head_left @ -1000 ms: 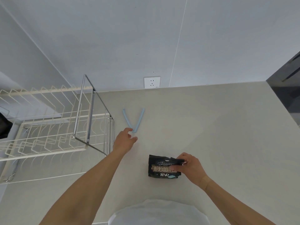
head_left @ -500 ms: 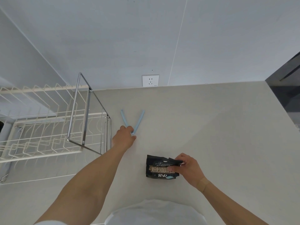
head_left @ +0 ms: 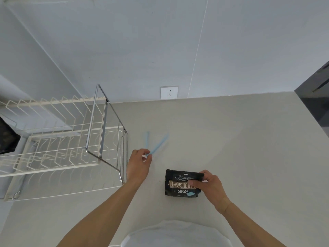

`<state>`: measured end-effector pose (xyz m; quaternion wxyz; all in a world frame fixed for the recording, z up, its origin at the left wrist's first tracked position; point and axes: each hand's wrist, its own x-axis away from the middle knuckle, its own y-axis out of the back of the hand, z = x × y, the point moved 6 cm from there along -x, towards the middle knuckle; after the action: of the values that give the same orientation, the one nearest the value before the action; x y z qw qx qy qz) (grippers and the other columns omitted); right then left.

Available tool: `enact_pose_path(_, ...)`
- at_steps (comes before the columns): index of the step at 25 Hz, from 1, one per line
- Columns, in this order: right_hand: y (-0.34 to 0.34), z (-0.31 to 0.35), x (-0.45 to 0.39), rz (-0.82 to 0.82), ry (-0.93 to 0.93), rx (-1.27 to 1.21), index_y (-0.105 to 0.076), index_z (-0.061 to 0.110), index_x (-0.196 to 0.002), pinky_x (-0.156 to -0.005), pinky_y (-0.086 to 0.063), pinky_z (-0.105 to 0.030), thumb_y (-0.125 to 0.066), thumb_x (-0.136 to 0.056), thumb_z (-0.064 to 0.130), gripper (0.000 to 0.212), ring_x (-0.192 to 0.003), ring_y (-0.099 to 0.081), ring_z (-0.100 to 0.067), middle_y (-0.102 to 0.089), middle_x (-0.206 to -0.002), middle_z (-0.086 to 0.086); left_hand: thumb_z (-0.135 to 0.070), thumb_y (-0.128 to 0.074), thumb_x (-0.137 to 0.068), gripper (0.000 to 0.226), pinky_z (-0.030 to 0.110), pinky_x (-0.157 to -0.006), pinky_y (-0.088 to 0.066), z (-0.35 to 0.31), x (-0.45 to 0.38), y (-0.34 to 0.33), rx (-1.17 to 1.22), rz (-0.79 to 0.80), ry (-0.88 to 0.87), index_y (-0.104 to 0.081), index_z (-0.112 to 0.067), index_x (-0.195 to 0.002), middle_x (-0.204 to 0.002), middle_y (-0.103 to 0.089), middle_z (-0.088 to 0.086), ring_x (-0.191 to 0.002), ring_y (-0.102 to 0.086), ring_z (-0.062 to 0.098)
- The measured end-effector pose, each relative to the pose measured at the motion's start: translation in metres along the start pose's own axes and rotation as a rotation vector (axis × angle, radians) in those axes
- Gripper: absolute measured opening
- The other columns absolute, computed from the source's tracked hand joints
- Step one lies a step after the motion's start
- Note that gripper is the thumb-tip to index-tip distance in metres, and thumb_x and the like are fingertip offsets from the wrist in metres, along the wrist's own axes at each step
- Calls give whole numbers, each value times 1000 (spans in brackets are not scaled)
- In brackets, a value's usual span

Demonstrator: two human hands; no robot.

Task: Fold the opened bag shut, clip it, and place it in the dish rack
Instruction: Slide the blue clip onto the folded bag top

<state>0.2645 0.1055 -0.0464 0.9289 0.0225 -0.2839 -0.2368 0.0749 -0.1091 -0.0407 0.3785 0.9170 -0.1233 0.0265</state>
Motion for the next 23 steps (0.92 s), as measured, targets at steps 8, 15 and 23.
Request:
enact_pose_path(8, -2, 5, 11, 28, -10, -76, -73, 5, -84, -51, -47, -8, -82, -71, 12, 18, -66, -68, -7, -72, -82, -8, -21, -74, -84, 16, 16, -68, -55, -8, 70, 28, 454, 120, 5, -71, -37, -87, -92, -72, -14, -84, -67, 4)
enact_pose_path(15, -6, -1, 30, 79, -11, -52, -77, 19, -71, -55, -48, -8, -82, -71, 11, 10, -65, -67, -2, -70, -90, -17, -15, -74, -83, 16, 16, -68, -54, -9, 102, 32, 409, 281, -160, -73, -29, -90, -100, -70, -15, -86, -68, 13)
enact_pose_path(23, -7, -6, 34, 67, 12, -21, -70, 16, -66, -52, -46, -9, -82, -71, 7, 16, -58, -63, -1, -66, -76, -6, -16, -77, -80, 17, 14, -65, -51, -2, 111, 15, 470, 346, -25, -75, -31, -87, -87, -74, -11, -72, -66, 5)
